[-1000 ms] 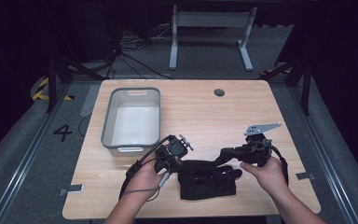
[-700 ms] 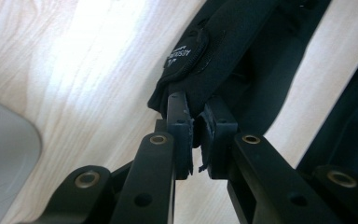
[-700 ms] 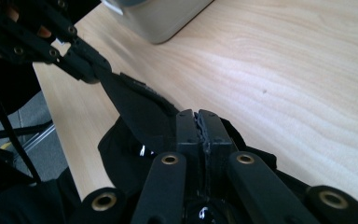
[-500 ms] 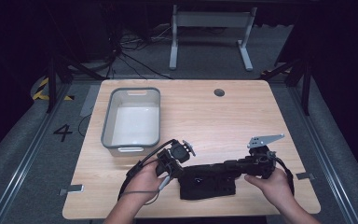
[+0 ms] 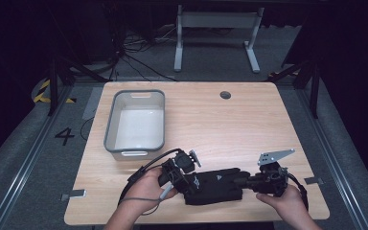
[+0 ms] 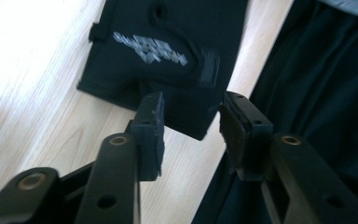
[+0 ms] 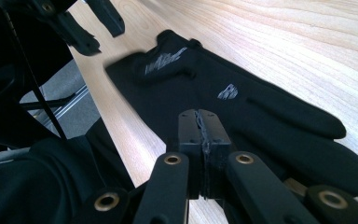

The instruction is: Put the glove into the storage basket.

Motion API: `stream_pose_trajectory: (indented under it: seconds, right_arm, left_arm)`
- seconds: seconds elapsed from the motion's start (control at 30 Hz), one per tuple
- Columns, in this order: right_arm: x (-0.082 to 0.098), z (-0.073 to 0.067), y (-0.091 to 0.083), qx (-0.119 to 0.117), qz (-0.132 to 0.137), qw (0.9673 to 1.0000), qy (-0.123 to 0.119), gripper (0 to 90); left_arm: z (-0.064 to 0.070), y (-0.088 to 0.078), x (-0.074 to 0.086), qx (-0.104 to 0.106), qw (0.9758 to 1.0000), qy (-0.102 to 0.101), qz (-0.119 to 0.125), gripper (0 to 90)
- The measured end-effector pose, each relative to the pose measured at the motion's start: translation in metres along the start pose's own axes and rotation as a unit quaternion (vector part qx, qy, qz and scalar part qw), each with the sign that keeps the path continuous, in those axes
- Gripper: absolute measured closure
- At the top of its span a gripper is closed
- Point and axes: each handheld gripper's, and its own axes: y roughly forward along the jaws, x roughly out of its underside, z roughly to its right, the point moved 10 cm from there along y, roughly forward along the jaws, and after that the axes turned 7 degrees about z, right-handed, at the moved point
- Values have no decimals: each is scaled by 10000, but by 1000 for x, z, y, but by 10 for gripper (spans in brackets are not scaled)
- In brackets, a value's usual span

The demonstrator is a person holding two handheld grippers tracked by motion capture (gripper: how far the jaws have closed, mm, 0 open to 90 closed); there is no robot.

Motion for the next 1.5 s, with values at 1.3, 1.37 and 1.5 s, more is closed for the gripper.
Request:
stream_pose_trajectory:
  seconds: [1.3, 1.37, 1.5]
  right_arm:
    - [11, 114, -47, 1951, 336, 9801, -179, 656]
    - [12, 116, -49, 1963, 351, 9798, -152, 655]
    - [13, 116, -49, 1934, 385, 9803, -128, 645]
  left_arm:
    - [-25, 25, -51, -933, 9807, -84, 1715, 500]
    - [-21, 29, -52, -882, 9821, 0, 1665, 500]
    - [-16, 37, -56, -804, 9844, 119, 1563, 497]
